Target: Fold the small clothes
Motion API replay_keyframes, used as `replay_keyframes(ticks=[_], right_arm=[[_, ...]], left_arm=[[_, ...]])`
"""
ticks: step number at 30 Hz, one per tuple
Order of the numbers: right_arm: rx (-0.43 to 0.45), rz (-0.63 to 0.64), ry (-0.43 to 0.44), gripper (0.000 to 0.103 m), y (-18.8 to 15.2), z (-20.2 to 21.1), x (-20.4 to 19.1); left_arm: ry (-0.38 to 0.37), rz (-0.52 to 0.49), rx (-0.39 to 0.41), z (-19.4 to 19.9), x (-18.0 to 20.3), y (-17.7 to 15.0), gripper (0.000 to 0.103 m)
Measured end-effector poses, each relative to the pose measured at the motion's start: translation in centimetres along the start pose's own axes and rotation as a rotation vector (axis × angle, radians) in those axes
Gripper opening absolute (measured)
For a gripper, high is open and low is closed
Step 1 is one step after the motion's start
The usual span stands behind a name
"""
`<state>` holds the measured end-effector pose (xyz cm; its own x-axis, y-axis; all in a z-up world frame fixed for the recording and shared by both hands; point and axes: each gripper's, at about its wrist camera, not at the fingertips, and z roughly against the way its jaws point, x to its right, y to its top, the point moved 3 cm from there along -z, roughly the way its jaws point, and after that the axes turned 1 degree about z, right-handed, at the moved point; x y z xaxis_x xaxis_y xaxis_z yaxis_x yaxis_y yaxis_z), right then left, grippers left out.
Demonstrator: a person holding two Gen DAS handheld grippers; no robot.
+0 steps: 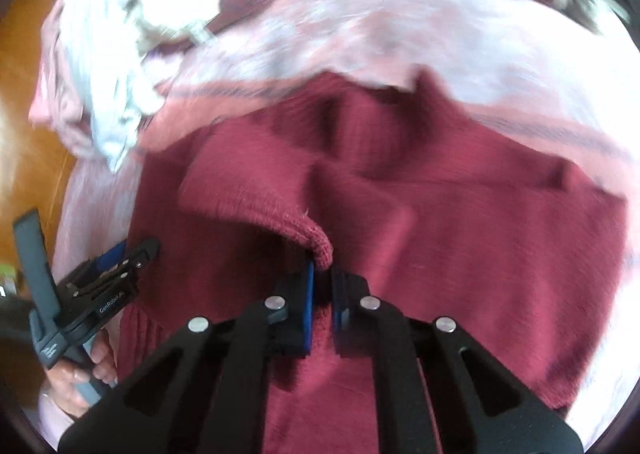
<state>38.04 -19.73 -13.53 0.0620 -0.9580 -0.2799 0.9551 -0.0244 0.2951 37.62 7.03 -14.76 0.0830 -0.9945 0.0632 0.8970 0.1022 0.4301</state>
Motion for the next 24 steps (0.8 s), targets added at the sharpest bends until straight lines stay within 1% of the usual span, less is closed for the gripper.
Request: replay_keyframes(ticks=[1, 4, 5, 6, 7, 8, 9, 10, 11, 12, 13, 19, 24], right_arm=[[-0.003, -0.021, -0.004, 0.006, -0.4, 0.4, 1.3], [-0.058, -0.061, -0.003, 0.007, -2.6, 1.1, 4.8], [-0.072, -0.066, -0.008, 0.011, -3.2, 1.2, 5.6], [-0.081, -0.067, -0.019, 0.022, -3.8, 1.4, 6.2], [-0.086, -0.073, -0.042, 0.026, -4.4, 1.6, 6.9], [-0.078, -0.077, -0.052, 0.033, -5.0, 1.9, 7.7], [-0.067, -0.073, -0.057, 0.037, -5.4, 2.4, 8.3], [-0.063, -0.07, -0.061, 0.037, -5.5, 2.5, 8.7], [-0.057, -0.078, -0.052, 0.044, -5.6, 2.7, 9.1], [-0.047, -0.095, -0.038, 0.055, -5.5, 2.9, 9.5], [-0.034, -0.126, -0.015, 0.058, -5.4, 3.1, 10.3], [-0.017, -0.174, 0.037, 0.059, -4.6, 3.6, 11.6], [-0.012, -0.165, 0.009, 0.059, -4.1, 3.3, 12.0]], left_arm=[[0.003, -0.002, 0.002, 0.0, 0.1, 0.0, 0.058], [0.005, -0.004, 0.004, -0.1, 0.1, 0.0, 0.058], [0.006, -0.004, 0.004, -0.1, 0.1, 0.0, 0.058], [0.007, -0.006, 0.005, -0.1, 0.2, 0.0, 0.058], [0.01, -0.008, 0.007, -0.1, 0.2, -0.1, 0.058], [0.014, -0.01, 0.009, -0.1, 0.3, -0.1, 0.058], [0.017, -0.011, 0.01, -0.1, 0.3, -0.1, 0.058], [0.021, -0.012, 0.013, -0.1, 0.3, -0.1, 0.058], [0.025, -0.014, 0.015, -0.1, 0.4, -0.1, 0.058], [0.029, -0.017, 0.017, -0.1, 0.4, -0.1, 0.058], [0.033, -0.02, 0.021, 0.0, 0.5, -0.1, 0.058], [0.047, -0.04, 0.03, 0.1, 0.7, -0.2, 0.058], [0.027, -0.022, 0.025, 0.5, 0.6, 0.0, 0.058]])
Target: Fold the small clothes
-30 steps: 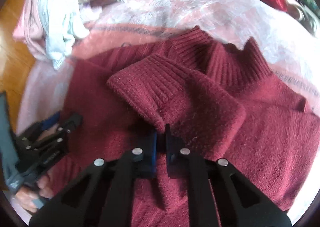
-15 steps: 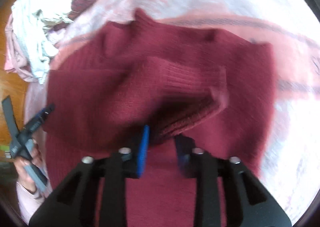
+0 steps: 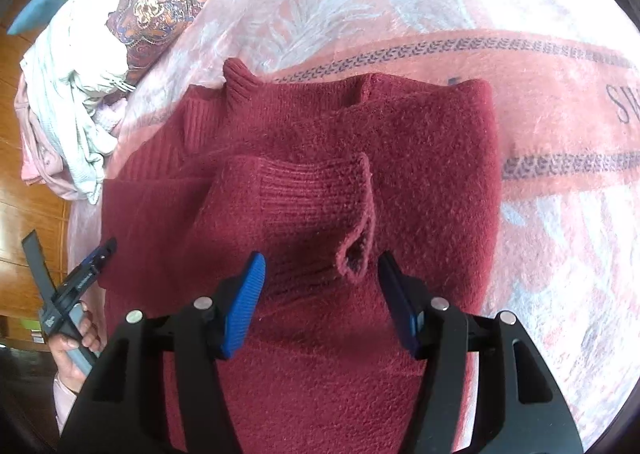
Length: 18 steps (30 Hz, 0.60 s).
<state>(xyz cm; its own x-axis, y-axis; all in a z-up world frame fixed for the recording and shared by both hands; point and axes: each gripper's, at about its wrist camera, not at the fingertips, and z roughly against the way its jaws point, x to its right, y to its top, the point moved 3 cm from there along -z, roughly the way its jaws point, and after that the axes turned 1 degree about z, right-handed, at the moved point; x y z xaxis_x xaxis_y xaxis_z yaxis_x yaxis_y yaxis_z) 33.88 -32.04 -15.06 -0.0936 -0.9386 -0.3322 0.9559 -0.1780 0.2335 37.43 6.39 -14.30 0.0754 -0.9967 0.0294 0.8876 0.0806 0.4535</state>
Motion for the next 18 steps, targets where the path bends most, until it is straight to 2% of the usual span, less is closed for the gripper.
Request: replay_keyframes(ticks=[3, 8, 10, 11, 12, 15, 17, 18], right_arm=[[0.014, 0.004, -0.03, 0.059, 0.7, -0.4, 0.0], [0.019, -0.003, -0.004, 0.059, 1.9, -0.9, 0.4], [0.005, 0.011, -0.003, 0.041, 2.1, -1.6, 0.1], [0.004, 0.025, -0.014, 0.023, 2.0, -1.8, -0.1], [0.008, 0.043, -0.011, 0.012, 1.9, -1.8, -0.4], [0.055, 0.081, 0.004, 0.01, 1.6, 0.0, -1.2], [0.134, 0.112, 0.036, 0.01, 1.3, 3.1, -1.3], [0.147, 0.118, 0.034, 0.01, 1.0, 3.9, -1.1]], left_arm=[[-0.023, 0.009, 0.023, 0.8, 0.1, 0.4, 0.059], [-0.008, -0.002, 0.017, 0.1, 0.4, 0.5, 0.06], [0.012, -0.012, 0.018, -0.3, 0.5, 0.4, 0.06], [0.021, -0.018, 0.022, -0.3, 0.5, 0.3, 0.061], [0.027, -0.022, 0.027, -0.4, 0.5, 0.3, 0.062], [0.028, -0.012, 0.032, -0.4, 0.4, 0.4, 0.063], [0.029, -0.003, 0.039, -0.3, 0.4, 0.4, 0.063], [0.031, -0.006, 0.044, -0.2, 0.5, 0.3, 0.063]])
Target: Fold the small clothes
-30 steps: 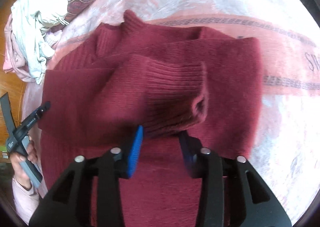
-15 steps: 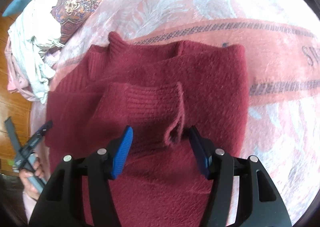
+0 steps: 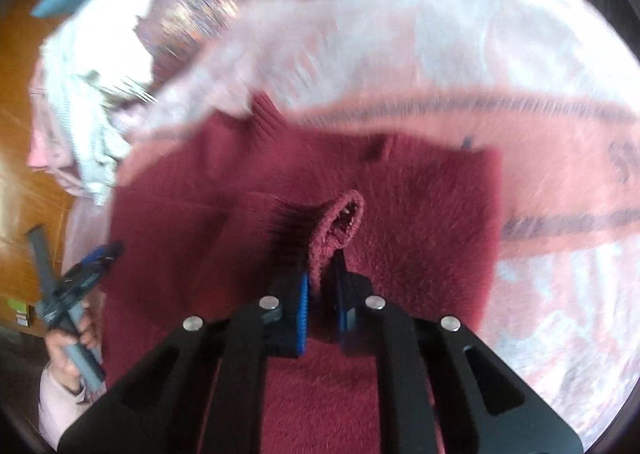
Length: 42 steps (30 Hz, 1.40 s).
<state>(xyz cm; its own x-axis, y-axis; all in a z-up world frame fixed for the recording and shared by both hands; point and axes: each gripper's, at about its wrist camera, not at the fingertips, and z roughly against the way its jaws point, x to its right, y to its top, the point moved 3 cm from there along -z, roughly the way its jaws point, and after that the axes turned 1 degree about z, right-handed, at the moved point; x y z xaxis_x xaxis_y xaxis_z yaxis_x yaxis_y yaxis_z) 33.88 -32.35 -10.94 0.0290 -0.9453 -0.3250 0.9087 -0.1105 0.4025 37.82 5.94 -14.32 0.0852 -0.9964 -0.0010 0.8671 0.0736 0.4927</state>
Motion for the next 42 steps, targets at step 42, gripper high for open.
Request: replay_keyframes(ticks=[42], right_arm=[[-0.14, -0.035, -0.076, 0.032, -4.4, -1.3, 3.7]], left_arm=[[-0.013, -0.086, 0.026, 1.4, 0.9, -0.6, 0.078]])
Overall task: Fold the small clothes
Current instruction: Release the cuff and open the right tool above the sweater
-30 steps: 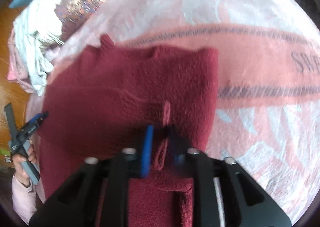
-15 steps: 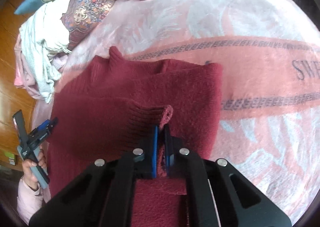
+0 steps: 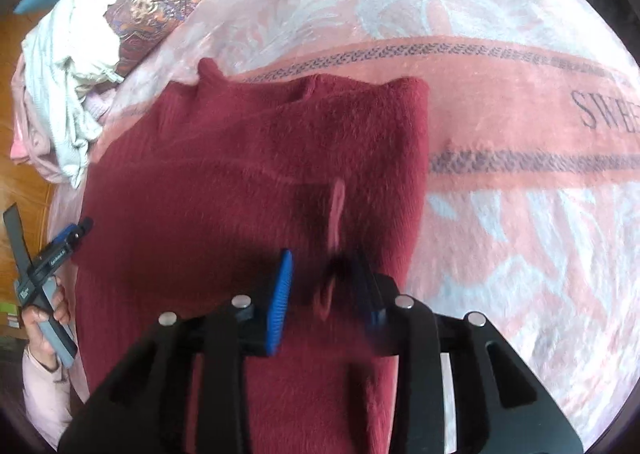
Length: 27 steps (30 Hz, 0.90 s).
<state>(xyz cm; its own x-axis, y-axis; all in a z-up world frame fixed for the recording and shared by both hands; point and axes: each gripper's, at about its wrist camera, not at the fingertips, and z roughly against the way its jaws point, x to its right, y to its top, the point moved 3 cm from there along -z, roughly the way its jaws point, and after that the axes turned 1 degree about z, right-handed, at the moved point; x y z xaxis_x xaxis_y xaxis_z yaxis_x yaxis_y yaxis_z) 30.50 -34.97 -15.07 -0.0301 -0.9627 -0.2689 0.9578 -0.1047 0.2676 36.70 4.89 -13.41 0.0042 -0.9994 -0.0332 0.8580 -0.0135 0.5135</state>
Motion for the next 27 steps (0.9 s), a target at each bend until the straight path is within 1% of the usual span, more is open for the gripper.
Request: replay_keyframes(ticks=[2, 4, 5, 6, 8, 10, 11, 13, 15, 16, 19, 21, 22, 23, 25, 27], right_arm=[[-0.035, 0.013, -0.005, 0.032, -1.0, -0.4, -0.3], [-0.05, 0.013, -0.003, 0.025, -1.5, -1.0, -0.5], [-0.05, 0.013, 0.001, 0.005, -1.7, -1.2, -0.6], [-0.045, 0.006, 0.006, 0.0, -1.7, -1.1, -0.5], [-0.029, -0.004, 0.02, 0.0, -1.5, -0.5, -0.4], [-0.009, 0.004, 0.004, 0.0, -1.4, 0.1, -0.2], [-0.004, 0.004, 0.009, 0.0, -1.5, 0.4, 0.1], [-0.012, -0.016, 0.016, 0.006, -1.4, 0.4, 0.6], [0.001, -0.041, 0.039, 0.029, -1.1, 0.6, 1.1], [0.005, -0.048, 0.05, 0.03, -0.9, 0.7, 1.1], [0.018, -0.067, 0.102, 0.03, -0.5, 1.3, 0.8], [0.01, -0.051, 0.069, 0.033, 0.0, 0.9, 0.3], [0.002, -0.053, 0.062, 0.033, 0.2, 0.4, 0.2], [-0.02, -0.066, 0.076, 0.033, 0.3, -0.3, 0.2], [-0.049, -0.094, 0.081, 0.023, 0.4, -1.5, 0.4], [-0.04, -0.071, 0.075, 0.013, 0.2, -1.5, 0.2]], left_arm=[[0.005, -0.019, 0.009, 0.8, 0.2, -0.7, 0.078], [0.012, -0.051, 0.009, 1.1, 0.5, -1.5, 0.078], [0.02, -0.068, 0.004, 1.0, 0.7, -1.8, 0.078], [0.031, -0.083, 0.001, 0.8, 0.9, -2.2, 0.078], [0.039, -0.093, 0.0, 0.6, 1.0, -2.3, 0.079], [0.029, -0.085, -0.007, 0.3, 0.8, -2.2, 0.079], [0.026, -0.08, -0.011, 0.3, 0.8, -2.3, 0.08], [0.018, -0.068, -0.01, 0.2, 0.6, -2.4, 0.08], [0.017, -0.066, -0.009, 0.5, 0.7, -2.4, 0.08], [0.014, -0.064, -0.008, 0.6, 0.7, -2.4, 0.079], [-0.013, -0.037, 0.002, 1.3, 0.7, -2.1, 0.079], [-0.029, -0.032, 0.014, 1.6, 0.9, -1.8, 0.079], [-0.026, -0.04, 0.014, 1.5, 1.1, -1.6, 0.079], [-0.02, -0.044, 0.011, 1.2, 1.3, -1.6, 0.079], [-0.021, -0.038, -0.005, 0.4, 1.5, -1.7, 0.079], [-0.014, -0.044, -0.014, -0.1, 1.6, -1.8, 0.08]])
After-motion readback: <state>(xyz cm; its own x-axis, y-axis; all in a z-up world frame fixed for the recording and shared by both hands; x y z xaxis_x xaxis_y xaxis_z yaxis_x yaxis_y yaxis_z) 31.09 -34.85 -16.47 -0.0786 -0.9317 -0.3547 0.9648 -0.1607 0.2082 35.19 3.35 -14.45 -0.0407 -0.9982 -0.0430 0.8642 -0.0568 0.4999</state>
